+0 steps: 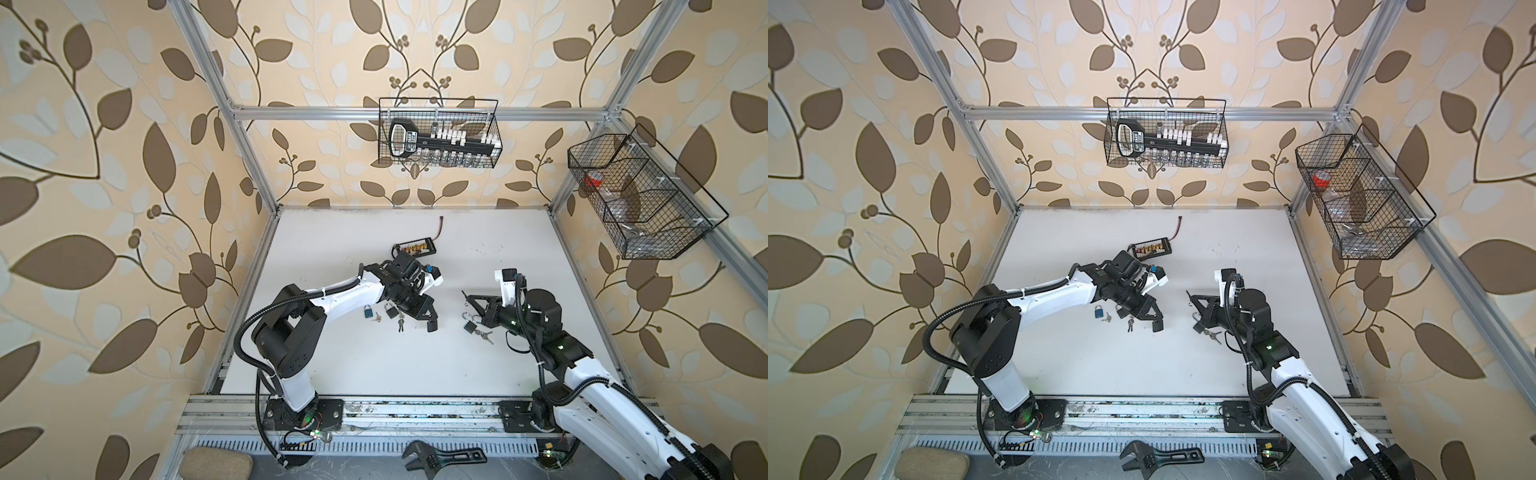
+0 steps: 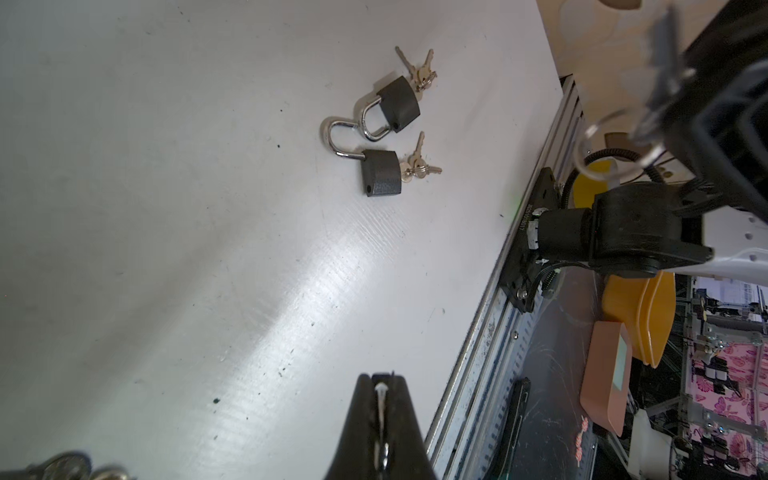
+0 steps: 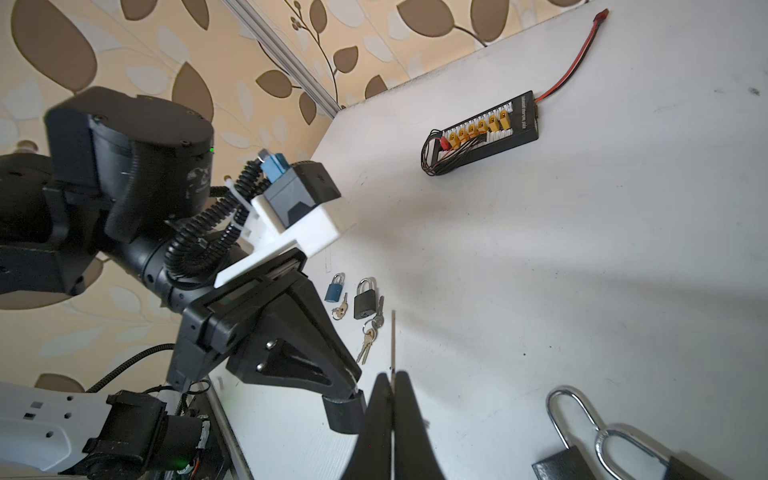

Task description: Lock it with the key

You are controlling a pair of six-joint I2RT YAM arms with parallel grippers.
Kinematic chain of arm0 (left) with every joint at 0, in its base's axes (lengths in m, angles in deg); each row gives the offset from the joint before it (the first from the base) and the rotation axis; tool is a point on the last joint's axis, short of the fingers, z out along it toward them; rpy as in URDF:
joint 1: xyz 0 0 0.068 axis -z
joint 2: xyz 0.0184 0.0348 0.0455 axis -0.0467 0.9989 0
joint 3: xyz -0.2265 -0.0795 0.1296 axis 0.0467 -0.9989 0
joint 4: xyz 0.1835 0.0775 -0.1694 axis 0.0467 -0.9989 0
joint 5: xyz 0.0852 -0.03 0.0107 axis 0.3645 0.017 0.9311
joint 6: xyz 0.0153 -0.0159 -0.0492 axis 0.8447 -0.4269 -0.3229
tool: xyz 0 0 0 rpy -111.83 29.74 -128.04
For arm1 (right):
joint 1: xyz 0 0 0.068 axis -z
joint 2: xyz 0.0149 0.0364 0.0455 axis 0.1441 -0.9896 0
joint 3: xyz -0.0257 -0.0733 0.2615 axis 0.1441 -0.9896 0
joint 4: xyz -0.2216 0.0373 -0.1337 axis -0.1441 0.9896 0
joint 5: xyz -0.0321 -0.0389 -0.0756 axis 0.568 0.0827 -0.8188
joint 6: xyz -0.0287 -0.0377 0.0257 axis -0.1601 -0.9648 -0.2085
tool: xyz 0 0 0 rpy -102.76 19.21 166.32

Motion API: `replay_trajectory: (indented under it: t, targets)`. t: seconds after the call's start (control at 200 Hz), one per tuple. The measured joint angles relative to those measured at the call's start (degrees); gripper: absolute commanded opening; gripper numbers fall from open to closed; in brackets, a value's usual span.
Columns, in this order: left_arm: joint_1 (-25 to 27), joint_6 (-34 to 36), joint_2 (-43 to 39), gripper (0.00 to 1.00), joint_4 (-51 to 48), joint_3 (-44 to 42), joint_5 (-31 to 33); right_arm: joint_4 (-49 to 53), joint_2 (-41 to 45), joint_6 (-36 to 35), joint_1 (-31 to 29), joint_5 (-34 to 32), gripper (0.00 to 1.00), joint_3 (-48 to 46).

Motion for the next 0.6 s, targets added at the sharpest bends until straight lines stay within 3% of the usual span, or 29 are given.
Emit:
replay_trajectory:
  t: [0.415, 0.6]
  targets:
    - [-0.1, 3.8, 5.3, 0.00, -2.3, 2.3, 0.2, 0.9, 1.0, -0.2, 0.0, 0.0, 0.00, 0.0]
    - [-2.9, 5.9, 5.4, 0.00, -3.3, 2.4, 0.8, 1.2, 1.2, -0.2, 0.0, 0.0, 0.00, 0.0]
